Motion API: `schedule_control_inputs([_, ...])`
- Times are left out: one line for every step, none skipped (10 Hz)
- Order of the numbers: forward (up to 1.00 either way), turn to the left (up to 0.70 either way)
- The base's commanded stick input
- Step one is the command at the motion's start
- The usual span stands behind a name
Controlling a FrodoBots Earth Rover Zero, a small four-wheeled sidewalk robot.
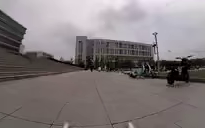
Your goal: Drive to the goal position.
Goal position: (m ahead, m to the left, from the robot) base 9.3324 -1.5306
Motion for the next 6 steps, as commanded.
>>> schedule_control_inputs([0.85,0.00])
schedule_control_inputs([0.85,0.00])
schedule_control_inputs([0.85,0.00])
schedule_control_inputs([0.85,0.00])
schedule_control_inputs([0.85,0.00])
schedule_control_inputs([0.85,0.00])
